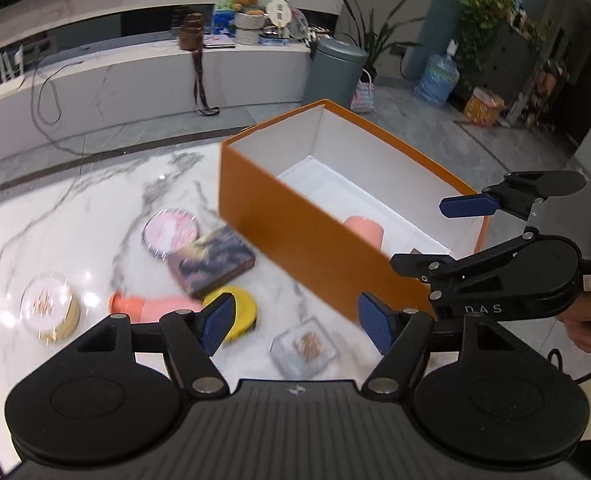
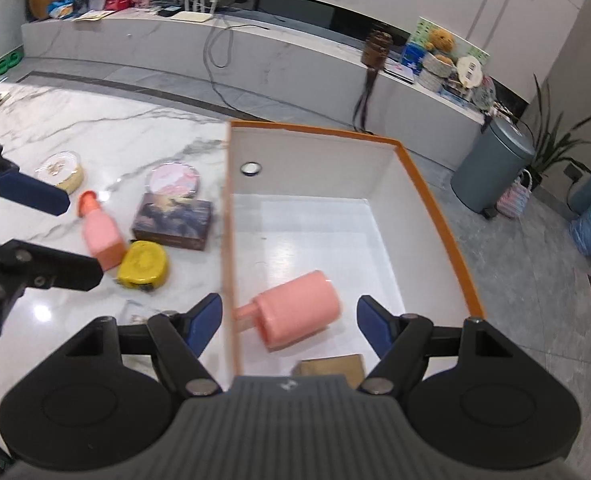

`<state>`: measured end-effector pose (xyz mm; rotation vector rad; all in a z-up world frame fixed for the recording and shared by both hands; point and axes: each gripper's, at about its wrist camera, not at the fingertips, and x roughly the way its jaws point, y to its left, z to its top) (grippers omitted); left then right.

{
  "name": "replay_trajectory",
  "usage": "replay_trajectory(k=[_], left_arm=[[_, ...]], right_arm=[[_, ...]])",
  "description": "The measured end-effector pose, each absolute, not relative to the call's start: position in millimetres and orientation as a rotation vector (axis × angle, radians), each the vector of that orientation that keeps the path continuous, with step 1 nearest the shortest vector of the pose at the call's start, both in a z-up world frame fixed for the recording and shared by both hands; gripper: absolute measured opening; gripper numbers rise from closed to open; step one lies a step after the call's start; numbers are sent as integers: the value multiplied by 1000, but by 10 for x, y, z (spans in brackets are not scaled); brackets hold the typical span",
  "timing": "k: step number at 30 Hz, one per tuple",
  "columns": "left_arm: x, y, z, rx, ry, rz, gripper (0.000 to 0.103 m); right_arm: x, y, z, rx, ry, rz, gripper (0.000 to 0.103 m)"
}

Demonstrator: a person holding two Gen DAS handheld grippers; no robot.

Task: Organize rigid objects
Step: 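Grasp white-grey jar with left tool while right tool grasps yellow-capped bottle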

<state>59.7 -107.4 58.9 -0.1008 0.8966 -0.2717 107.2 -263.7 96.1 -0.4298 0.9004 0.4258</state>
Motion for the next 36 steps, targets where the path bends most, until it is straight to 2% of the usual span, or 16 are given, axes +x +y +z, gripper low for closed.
replay_trajectory(k=[9, 17, 25, 36], left_arm=[[41, -641, 350, -127, 898, -225, 82], [-319, -565, 8, -87, 921, -258, 82], [-438, -758, -322, -147, 924, -270, 82], [-282, -989, -589, -245, 936, -225, 82]], right_arm=[[573, -2306, 926, -465, 860, 509, 73], [150, -2203, 706, -397, 839, 484, 73], [-35, -2349, 432, -273, 894, 397, 73], [-28, -2402, 322, -279, 918, 399, 73]])
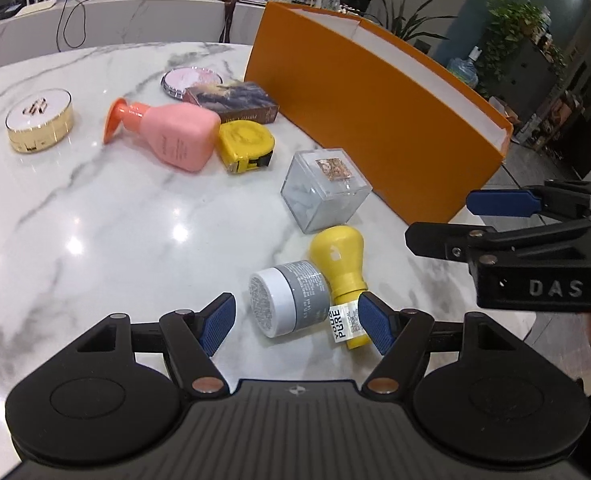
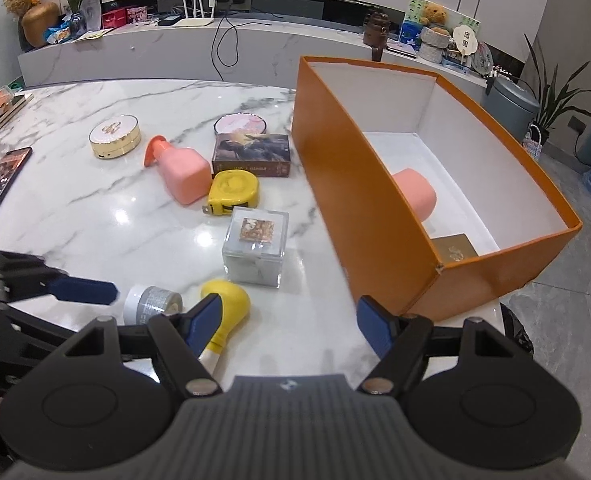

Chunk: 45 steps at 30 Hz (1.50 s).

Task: Organize rigid objects
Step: 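Grasp white-grey jar with left tool while right tool grasps yellow-capped bottle, then carry jar and yellow-capped bottle with both tools into orange box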

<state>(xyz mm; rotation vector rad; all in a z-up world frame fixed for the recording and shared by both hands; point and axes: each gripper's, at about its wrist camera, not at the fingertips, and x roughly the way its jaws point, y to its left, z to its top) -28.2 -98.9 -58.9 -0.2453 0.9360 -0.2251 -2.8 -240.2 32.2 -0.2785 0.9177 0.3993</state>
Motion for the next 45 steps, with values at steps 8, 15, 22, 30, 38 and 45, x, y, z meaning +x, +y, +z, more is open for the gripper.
replay_trajectory(k=[8, 15, 22, 30, 38, 45], left_arm=[[-260, -1040, -701, -198, 925, -190, 63], [-300, -963, -699, -204, 912, -224, 43], [-338, -899, -685, -154, 909, -226, 41], [-511, -689, -645, -79, 925, -208, 40], [-531, -484, -645, -121, 911, -166, 40], [-492, -478, -686, -124, 899, -147, 42]], right_arm=[[-4, -2420, 303, -277, 928, 396, 73], [10, -2367, 252, -289, 941, 407, 73], [29, -2270, 168, -290, 960, 425, 73], [71, -2129, 1, -193, 1031, 472, 73], [138, -1892, -226, -156, 1064, 473, 49], [111, -1810, -301, -221, 1054, 473, 35]])
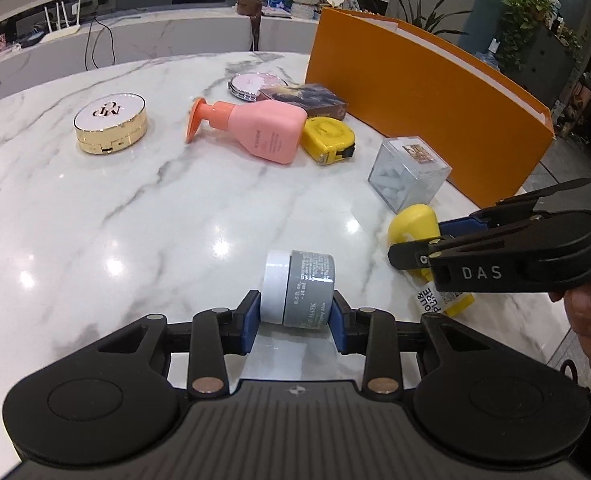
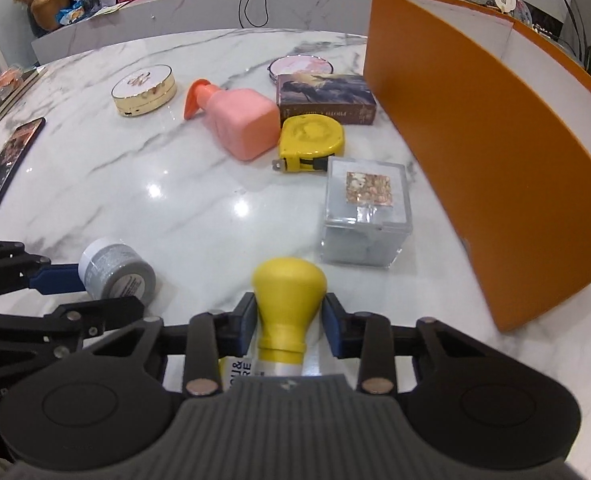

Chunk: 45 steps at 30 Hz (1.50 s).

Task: Organize rigid objects
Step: 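Carry jar and yellow-capped bottle with both tools into orange box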

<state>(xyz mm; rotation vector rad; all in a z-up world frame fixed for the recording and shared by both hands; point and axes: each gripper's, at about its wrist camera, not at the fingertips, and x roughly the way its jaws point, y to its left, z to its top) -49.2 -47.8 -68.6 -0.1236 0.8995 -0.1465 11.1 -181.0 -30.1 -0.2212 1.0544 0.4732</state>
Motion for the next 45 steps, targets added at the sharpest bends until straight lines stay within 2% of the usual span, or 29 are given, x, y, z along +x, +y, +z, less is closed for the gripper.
replay_trajectory(k=[23, 45], left_arm=[[-468, -488, -517, -96, 869, -137, 39], [145, -829, 176, -41, 733, -194, 39]], right_arm=[[165, -1890, -108, -175, 1023, 486, 34], [560, -2462, 983, -67, 781, 425, 31]])
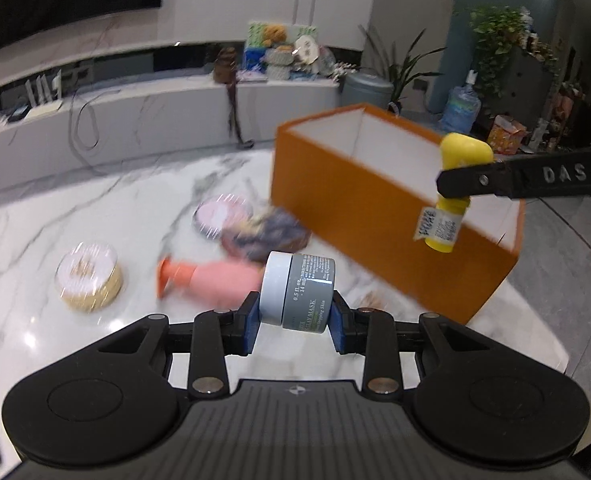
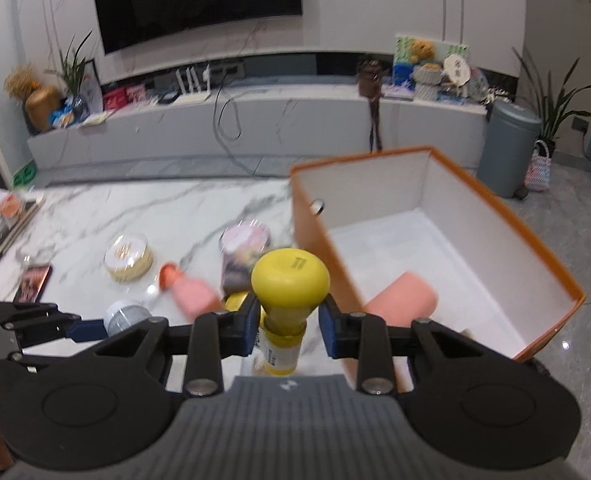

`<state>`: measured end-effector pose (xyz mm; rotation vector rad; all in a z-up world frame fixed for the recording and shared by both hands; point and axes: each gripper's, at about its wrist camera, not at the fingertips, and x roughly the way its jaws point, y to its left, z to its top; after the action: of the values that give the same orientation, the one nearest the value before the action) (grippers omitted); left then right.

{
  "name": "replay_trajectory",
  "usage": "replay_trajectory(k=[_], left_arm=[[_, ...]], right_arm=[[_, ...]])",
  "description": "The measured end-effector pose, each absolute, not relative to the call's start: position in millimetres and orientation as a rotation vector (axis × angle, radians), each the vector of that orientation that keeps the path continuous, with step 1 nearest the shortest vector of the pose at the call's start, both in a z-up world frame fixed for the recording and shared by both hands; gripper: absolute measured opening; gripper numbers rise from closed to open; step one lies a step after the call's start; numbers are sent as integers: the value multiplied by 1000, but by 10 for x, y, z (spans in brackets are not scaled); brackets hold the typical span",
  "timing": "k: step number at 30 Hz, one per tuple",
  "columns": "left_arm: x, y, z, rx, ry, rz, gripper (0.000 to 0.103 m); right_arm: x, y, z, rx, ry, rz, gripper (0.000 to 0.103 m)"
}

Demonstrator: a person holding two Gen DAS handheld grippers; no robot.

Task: Organize rigid objects
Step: 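Carry jar and yellow-capped bottle with both tools into orange box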

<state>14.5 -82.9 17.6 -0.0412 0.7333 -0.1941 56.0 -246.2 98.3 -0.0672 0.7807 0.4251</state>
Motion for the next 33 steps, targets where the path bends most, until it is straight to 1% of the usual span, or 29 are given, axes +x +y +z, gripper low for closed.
replay_trajectory(k=[8, 14, 28, 33], left_arm=[[587, -1199, 610, 23, 637, -254, 39], [909, -1463, 768, 50, 598, -287, 39], [1359, -1854, 708, 97, 617, -351, 39], [1524, -1971, 607, 139, 646, -380, 39]], right_arm=[[922, -2810, 1373, 19, 691, 340, 31], [1198, -3054, 1506, 86, 653, 282, 31], [1458, -3385, 1202, 159, 715, 215, 31], [1493, -3426, 1071, 132, 756, 199, 31]])
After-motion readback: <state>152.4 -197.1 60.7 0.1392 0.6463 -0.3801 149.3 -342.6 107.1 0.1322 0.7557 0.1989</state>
